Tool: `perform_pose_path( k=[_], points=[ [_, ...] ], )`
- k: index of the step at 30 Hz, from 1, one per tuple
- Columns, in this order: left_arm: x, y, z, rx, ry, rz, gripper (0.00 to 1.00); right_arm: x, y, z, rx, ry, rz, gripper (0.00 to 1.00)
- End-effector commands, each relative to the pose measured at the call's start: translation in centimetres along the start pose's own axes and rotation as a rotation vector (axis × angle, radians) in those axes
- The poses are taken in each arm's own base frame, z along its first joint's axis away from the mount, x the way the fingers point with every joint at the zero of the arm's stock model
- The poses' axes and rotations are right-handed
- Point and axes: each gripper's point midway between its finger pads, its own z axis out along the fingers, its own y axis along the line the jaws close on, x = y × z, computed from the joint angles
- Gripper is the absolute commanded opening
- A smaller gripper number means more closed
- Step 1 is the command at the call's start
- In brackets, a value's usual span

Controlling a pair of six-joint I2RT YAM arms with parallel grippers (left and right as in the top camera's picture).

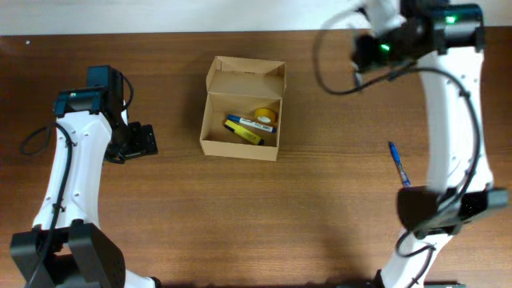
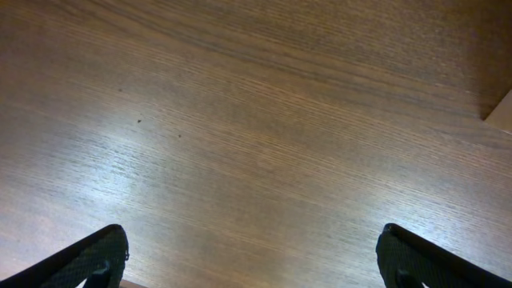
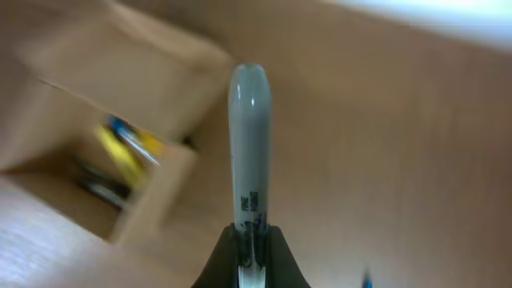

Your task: Pack container

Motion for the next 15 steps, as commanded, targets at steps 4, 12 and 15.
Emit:
perform_pose_path(
  k=[4,12,15],
  points=[
    [0.2,0.1,-0.1,0.003,0.0,0.009,1.0,-2.8,12.2,-2.2,-0.073,-0.112,-0.591,0.04],
    [0.2,0.1,-0.1,0.003,0.0,0.009,1.0,0.1,19.7,4.9,-0.166,0.013,-1.039,0.04],
    [0.1,0.1,-0.1,0.003,0.0,0.009,1.0,1.0,19.9,8.8,-0.187,0.071,-1.045,0.04]
  ],
)
